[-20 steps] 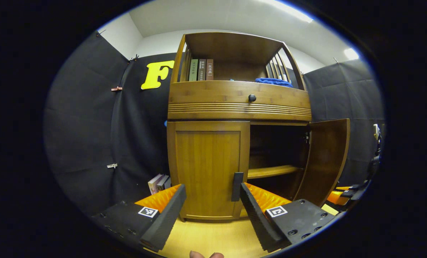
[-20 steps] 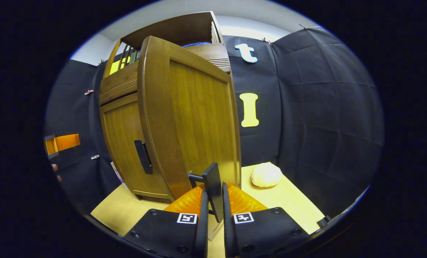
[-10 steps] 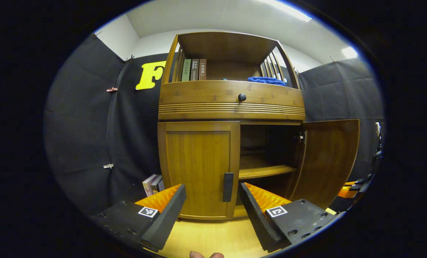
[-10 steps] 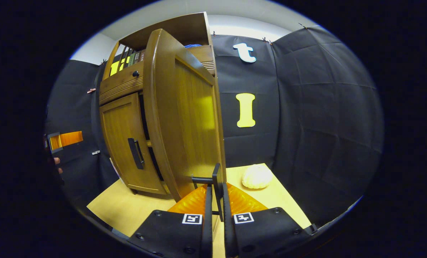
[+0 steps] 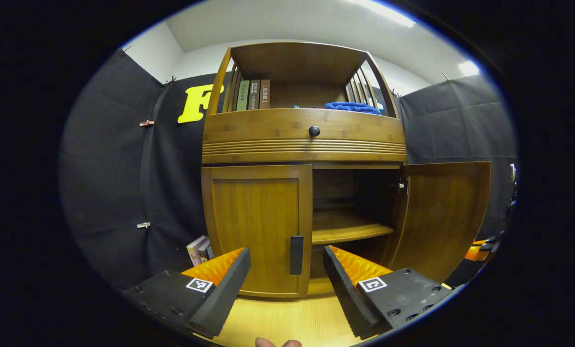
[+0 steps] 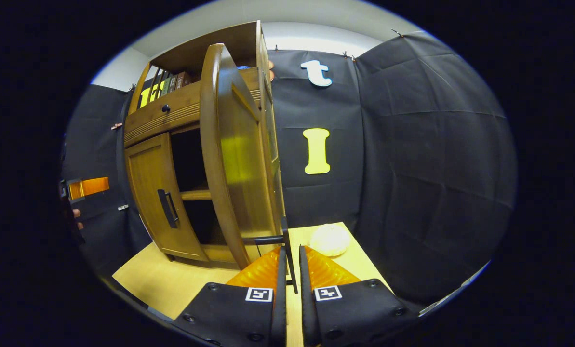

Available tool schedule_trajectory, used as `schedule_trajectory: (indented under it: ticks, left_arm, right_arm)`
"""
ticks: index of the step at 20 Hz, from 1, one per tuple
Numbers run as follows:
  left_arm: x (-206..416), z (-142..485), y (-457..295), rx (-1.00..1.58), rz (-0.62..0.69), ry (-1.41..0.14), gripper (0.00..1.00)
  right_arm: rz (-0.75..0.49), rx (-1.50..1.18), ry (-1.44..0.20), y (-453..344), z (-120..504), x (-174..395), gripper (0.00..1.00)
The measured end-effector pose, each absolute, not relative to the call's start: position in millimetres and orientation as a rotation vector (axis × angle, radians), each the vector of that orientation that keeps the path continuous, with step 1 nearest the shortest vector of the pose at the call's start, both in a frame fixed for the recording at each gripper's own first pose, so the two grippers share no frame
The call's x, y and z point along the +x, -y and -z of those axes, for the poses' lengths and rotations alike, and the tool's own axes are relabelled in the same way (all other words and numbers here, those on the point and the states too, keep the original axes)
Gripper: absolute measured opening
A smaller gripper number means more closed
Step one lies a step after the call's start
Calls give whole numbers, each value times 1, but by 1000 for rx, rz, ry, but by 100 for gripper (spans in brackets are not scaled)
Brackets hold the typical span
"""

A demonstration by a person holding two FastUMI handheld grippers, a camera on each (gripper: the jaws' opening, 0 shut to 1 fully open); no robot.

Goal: Open the right door of the double-door shoe cabinet with the right hand, and open the left door with the left hand.

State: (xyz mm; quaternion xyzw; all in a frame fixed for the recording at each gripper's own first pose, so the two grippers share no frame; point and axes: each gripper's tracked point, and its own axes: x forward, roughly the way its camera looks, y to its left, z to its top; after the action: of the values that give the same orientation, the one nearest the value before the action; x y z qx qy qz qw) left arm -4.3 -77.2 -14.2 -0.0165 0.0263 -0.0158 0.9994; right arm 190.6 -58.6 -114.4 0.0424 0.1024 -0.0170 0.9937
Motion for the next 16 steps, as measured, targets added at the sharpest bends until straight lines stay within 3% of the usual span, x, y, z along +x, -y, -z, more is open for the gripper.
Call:
schedule_trajectory:
  ticks: [7,8,9,10,11,16]
  left_arm:
    - [4,14,91,-46,39,-55,92]
    - [6,15,93,-48,42,-57,92]
    - [10,16,94,-48,43,-56,94]
    - [14,17,94,-47,42,-55,94]
    - [19,18,95,-45,41,-53,94]
    - [55,31,103,-50,48,-57,92]
  right_arm:
    - [100,19,-179,75,110,182,17]
    - [116,10,-174,76,107,179,7]
    - [125,10,-164,75,102,174,7]
    - [133,19,-148,73,96,169,25]
    - [143,19,-123,72,88,163,24]
    - [186,-31,-48,79,68,142,83]
